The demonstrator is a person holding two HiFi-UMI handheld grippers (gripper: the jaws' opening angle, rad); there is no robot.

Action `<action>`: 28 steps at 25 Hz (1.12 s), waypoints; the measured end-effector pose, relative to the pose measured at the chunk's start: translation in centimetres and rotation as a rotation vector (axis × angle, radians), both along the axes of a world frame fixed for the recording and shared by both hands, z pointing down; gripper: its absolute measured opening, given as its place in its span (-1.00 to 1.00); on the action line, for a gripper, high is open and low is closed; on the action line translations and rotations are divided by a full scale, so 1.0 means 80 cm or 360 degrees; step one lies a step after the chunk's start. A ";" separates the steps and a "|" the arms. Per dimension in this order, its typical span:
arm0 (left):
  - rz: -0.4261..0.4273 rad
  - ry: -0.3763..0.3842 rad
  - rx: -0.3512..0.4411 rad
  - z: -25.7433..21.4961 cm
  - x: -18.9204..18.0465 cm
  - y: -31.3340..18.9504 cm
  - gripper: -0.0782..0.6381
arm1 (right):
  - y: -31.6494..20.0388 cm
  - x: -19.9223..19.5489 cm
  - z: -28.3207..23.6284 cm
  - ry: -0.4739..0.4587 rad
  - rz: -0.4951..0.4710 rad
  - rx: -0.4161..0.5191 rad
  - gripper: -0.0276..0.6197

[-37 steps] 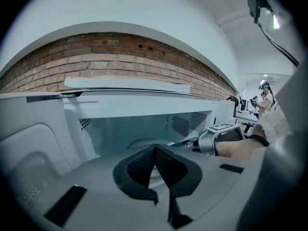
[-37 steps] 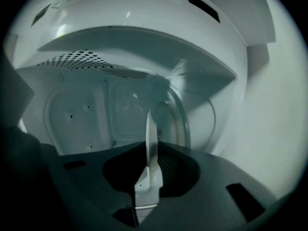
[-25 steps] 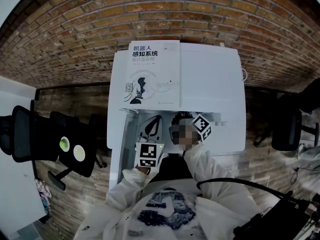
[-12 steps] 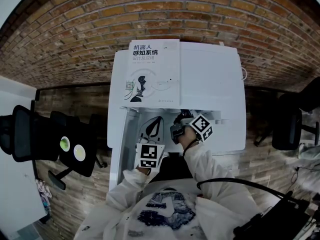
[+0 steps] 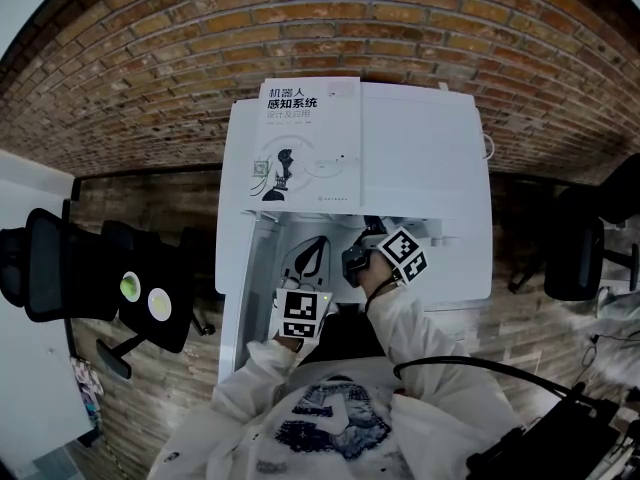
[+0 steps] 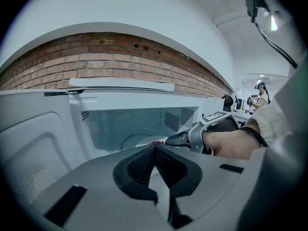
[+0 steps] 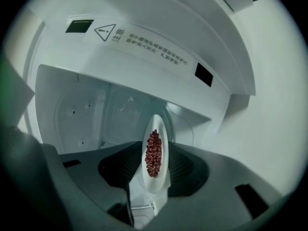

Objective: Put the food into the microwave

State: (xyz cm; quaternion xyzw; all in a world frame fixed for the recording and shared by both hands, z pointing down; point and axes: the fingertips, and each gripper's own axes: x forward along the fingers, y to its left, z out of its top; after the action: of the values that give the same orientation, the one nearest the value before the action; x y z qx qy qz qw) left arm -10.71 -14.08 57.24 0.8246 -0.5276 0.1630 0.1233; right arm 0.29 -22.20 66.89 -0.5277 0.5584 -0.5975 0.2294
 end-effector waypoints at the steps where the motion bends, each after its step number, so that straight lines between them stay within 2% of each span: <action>1: 0.0003 0.0002 -0.0003 0.000 0.001 0.002 -0.76 | 0.000 0.000 0.000 0.0019 -0.0002 0.0000 -0.48; 10: 0.0014 0.0000 -0.0028 0.005 0.001 0.014 -0.76 | -0.011 -0.015 -0.002 0.0183 -0.0111 0.0009 -0.46; 21: 0.0037 -0.0004 -0.0054 0.010 0.001 0.026 -0.76 | -0.015 -0.020 -0.001 0.0565 -0.0269 0.0073 -0.40; 26: 0.0047 -0.0001 -0.0065 0.012 0.000 0.033 -0.76 | -0.019 -0.024 -0.004 0.0605 -0.0271 0.0104 -0.36; 28: 0.0052 0.0001 -0.0069 0.013 0.000 0.035 -0.76 | -0.020 -0.022 -0.005 0.0619 -0.0241 0.0107 -0.28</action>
State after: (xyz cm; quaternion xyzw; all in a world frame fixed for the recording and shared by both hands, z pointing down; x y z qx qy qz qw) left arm -10.73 -11.26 58.31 0.8303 -0.5103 0.1761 0.1384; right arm -1.45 -23.77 66.47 -0.5815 0.6500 -0.4810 0.0892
